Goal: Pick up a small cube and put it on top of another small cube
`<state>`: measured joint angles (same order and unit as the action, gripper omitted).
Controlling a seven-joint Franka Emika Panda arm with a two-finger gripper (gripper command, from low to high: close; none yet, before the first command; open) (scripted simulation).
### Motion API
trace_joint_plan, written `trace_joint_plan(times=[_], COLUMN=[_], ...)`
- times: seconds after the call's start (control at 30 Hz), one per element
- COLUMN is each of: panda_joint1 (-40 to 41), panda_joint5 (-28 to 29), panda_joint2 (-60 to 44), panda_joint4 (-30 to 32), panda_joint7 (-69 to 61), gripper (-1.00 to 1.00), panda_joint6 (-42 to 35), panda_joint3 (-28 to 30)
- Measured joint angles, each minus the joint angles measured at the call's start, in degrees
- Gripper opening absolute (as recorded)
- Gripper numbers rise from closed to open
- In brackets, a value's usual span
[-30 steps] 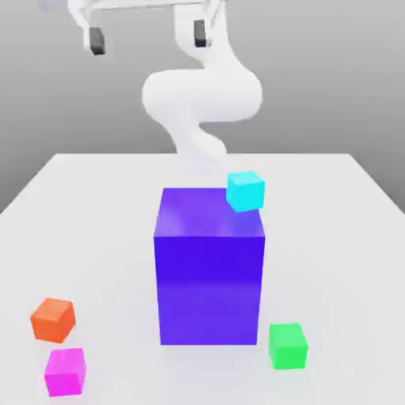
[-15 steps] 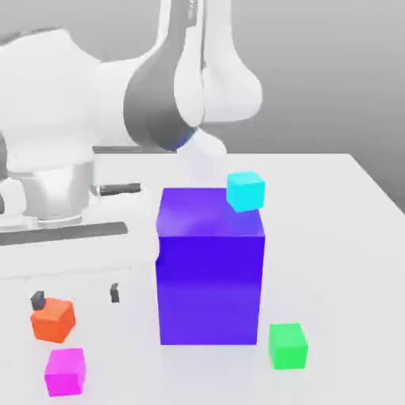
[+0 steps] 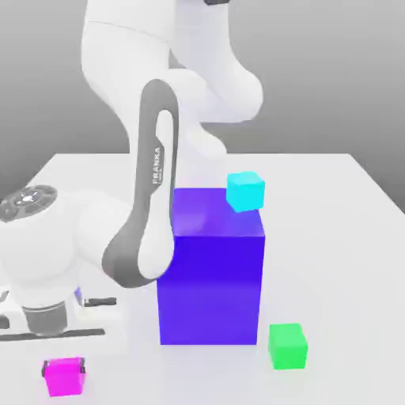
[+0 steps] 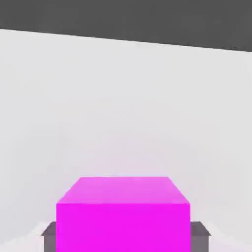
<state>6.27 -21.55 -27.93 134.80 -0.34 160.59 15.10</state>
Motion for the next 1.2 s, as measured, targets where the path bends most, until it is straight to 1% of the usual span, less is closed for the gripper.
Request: trace_joint_plan(times=[0.07, 0.2, 0.23, 0.53, 0.7, 0.93, 1.2], panda_joint1=[-0.1, -3.5, -3.9, -6.9, -9.2, -12.9, -16.5], panda_joint5=[0.1, 5.3, 5.0, -7.3, -11.3, -13.0, -10.7], panda_joint2=[0.1, 7.5, 8.7, 15.8, 20.3, 27.0, 33.8], panda_joint4=[0.0, 1.9, 2.2, 3.4, 4.2, 5.6, 7.6], panda_joint7=[0.1, 3.9, 5.1, 17.9, 27.8, 44.4, 66.2], gripper=[-1.0, -1.0, -1.0, -1.0, -1.0, -1.0, -1.0], panda_joint6=[-0.1, -5.4, -6.3, -11.1, -13.0, -14.5, -14.4], panda_joint3=[0.1, 4.6, 4.6, 0.4, -1.2, -3.4, -5.9])
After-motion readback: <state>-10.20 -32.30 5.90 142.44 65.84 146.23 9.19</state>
